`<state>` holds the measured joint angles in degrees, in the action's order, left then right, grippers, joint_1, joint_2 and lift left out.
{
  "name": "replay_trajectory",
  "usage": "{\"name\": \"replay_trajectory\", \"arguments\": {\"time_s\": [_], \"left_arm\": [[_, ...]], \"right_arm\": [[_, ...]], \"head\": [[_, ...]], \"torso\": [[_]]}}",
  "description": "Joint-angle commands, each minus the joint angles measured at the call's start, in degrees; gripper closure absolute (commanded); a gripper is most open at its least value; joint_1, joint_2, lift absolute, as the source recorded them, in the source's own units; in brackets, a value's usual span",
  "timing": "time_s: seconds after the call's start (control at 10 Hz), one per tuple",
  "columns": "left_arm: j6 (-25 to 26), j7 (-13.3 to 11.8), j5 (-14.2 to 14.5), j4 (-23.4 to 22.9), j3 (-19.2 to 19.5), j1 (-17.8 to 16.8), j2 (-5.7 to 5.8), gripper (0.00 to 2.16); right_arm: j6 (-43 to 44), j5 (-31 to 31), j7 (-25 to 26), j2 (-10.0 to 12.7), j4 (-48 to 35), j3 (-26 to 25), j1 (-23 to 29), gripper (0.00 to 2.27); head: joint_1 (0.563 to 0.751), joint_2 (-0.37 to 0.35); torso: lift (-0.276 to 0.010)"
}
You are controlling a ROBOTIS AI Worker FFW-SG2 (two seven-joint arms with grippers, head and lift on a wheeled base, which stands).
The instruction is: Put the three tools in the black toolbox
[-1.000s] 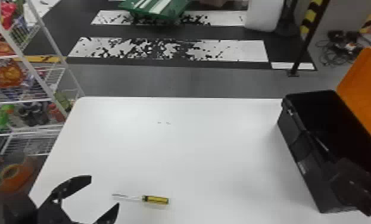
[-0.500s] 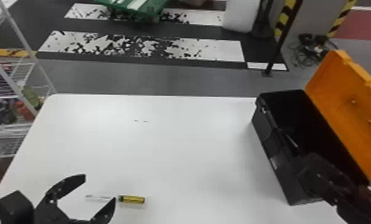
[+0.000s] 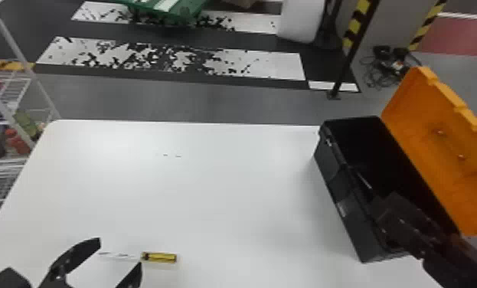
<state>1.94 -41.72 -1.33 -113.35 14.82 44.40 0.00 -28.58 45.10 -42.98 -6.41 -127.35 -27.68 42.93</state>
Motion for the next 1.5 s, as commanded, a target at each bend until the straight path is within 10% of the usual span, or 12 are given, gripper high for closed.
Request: {"name": "replay_trajectory", "arguments": {"time_s": [0.0, 0.6, 1.4], "left_arm": [[-6.02, 1.56, 1.77, 3.31, -0.85, 1.13, -0.15, 0.08], [-22.19, 7.1, 11.79, 15.35, -1.02, 2.54, -0.15, 0.08], [-23.6, 10.0, 20.14, 25.55, -3.49, -3.7, -0.15, 0.08]], "right_arm": [[-0.04, -0.01, -0.09, 0.0, 0.61, 0.0, -0.57, 0.08], [-0.04, 1.04, -0.53, -0.97, 3.08, 0.0, -1.97, 0.08], [-0.56, 3.24, -1.58, -2.11, 3.51, -2.73, -1.45, 0.08]], "head": [[0.695, -0.074], [0.695, -0.056], [0.695, -0.059]], "torso": [[-0.055], [-0.055], [-0.055]]}}
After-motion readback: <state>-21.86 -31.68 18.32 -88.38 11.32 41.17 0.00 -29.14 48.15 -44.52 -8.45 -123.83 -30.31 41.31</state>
